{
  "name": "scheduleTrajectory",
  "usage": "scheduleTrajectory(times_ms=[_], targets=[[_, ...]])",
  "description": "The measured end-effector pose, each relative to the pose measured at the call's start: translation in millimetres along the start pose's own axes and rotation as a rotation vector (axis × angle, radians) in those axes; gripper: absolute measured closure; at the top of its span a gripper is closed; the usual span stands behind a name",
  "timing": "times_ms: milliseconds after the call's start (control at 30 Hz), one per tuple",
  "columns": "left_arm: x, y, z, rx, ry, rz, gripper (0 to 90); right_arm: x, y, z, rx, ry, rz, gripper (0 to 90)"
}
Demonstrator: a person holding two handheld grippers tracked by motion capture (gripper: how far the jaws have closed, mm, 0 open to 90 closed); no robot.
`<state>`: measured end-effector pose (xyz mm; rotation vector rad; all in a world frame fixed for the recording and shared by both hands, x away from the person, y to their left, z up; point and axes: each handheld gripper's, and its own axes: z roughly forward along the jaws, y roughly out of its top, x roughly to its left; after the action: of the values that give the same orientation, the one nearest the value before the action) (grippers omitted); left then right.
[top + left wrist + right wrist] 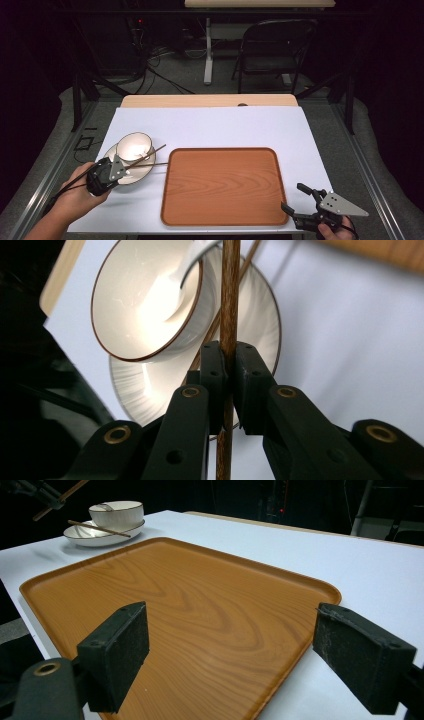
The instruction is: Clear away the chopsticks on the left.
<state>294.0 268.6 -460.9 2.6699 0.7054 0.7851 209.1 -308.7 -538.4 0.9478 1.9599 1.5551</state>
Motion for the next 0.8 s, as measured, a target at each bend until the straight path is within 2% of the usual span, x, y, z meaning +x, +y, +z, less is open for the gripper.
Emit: scheduleTrajectory(times_ms=[33,67,100,133,233,300,333,367,400,533,633,667,800], targets=[[3.3,2.5,-1.1,-0.028,-0.025,-0.089,83.8,0.0,0.0,-0.1,0.000,0.000,0.000,14.3],[3.3,2.5,-1.1,-0.028,-0.025,-0.089,83.8,0.0,0.0,-0.1,0.000,0.000,0.000,14.3],[7.1,5.0,-1.8,-0.057,-0.050,-0.186,83.8,-0.3,0.0,-0.3,-0.002,-0.001,-0.002,14.3],[9.3,6.1,-1.9,-0.073,-0.072,-0.252,83.8,-0.3,0.0,-0.3,-0.002,-0.001,-0.002,14.3],[12.0,8.7,-0.4,-0.097,-0.118,-0.388,83.7,-0.5,-0.1,-0.5,-0.001,0.000,0.001,14.3],[14.0,9.9,2.0,-0.104,-0.176,-0.495,83.8,-0.5,-0.1,-0.7,0.000,0.001,0.004,14.4],[14.0,9.9,2.0,-0.104,-0.176,-0.495,83.8,-0.5,-0.2,-0.6,0.000,0.002,0.004,14.3],[14.5,10.3,3.9,-0.106,-0.210,-0.552,83.8,-0.5,-0.2,-0.6,0.000,0.002,0.004,14.3],[15.3,10.8,7.1,-0.107,-0.260,-0.648,83.8,-0.4,-0.2,-0.5,0.001,0.003,0.006,14.3],[19.0,10.4,12.4,-0.103,-0.355,-0.803,83.8,-0.4,-0.2,-0.7,0.000,0.003,0.004,14.3],[22.1,10.1,13.8,-0.101,-0.401,-0.922,83.8,-0.6,-0.2,-0.6,0.000,0.003,0.004,14.3],[23.0,9.7,13.7,-0.101,-0.408,-0.941,83.7,-0.4,-0.2,-0.6,0.000,0.004,0.005,14.3],[28.4,8.3,13.6,-0.107,-0.487,-1.063,83.7,-0.8,-0.2,-0.5,-0.002,0.003,0.002,14.3]])
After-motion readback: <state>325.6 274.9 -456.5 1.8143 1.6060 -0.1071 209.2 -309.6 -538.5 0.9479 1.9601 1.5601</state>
